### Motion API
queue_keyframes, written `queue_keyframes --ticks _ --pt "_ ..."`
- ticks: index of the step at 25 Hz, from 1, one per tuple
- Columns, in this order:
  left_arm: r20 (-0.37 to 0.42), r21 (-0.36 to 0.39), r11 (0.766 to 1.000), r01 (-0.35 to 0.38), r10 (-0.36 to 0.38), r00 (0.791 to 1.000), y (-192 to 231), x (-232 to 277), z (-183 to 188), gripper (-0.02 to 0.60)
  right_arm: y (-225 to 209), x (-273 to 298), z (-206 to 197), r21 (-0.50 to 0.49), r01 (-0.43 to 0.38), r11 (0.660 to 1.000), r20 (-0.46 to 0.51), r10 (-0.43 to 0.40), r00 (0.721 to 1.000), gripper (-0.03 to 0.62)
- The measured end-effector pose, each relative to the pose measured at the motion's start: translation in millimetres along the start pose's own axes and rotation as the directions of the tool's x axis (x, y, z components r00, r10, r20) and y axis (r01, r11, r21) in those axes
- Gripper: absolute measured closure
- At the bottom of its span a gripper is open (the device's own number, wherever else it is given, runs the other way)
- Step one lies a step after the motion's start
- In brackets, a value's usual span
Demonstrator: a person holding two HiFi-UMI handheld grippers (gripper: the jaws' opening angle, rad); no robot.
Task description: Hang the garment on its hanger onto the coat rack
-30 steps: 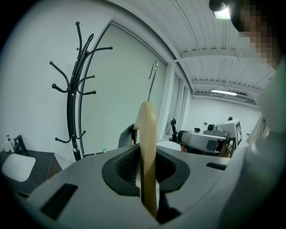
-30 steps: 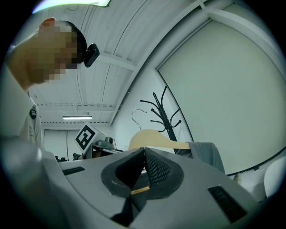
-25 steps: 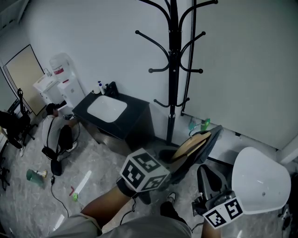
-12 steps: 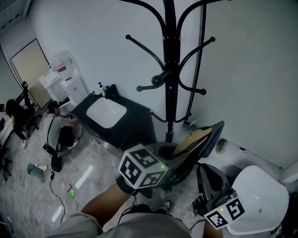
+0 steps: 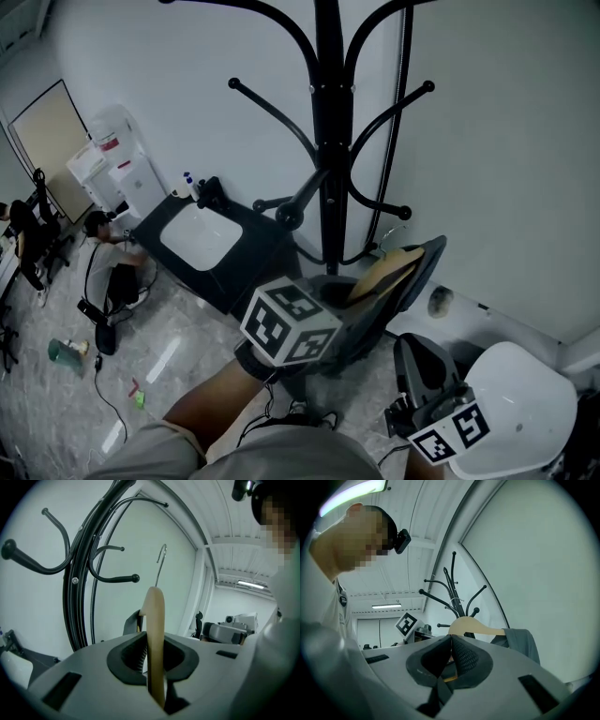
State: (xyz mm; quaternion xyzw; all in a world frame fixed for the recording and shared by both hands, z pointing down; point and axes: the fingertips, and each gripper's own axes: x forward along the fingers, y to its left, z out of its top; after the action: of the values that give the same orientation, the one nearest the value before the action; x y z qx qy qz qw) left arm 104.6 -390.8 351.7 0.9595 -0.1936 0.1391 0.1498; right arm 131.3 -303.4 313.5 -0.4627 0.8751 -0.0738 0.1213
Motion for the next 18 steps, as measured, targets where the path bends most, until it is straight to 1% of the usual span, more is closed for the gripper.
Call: queue_keyframes --ticks 5,11,14,18 --pt "-0.007 -0.015 1.000 0.021 -0.021 1.000 23 19 9 0.535 -13 13 4 -0.010 0.037 0.999 0.009 -0.036 0.999 0.579" --pt "-0.017 -0.049 0.998 0.034 -0.035 0.999 47 41 3 0.537 -27 23 2 -0.012 0.073 0.997 0.003 -0.073 0.997 0.578" --pt "-0.034 -0.066 0.998 0.018 -0.021 0.999 57 46 0 0.535 -35 27 -1 -0.008 0.086 0.996 -0.005 -0.086 0.996 0.577" --pt "-0.040 -0.083 0.996 0.016 -0.019 0.999 67 52 -6 0.535 -43 35 -5 -0.001 0.092 0.996 -0.014 -0.092 0.996 0.578"
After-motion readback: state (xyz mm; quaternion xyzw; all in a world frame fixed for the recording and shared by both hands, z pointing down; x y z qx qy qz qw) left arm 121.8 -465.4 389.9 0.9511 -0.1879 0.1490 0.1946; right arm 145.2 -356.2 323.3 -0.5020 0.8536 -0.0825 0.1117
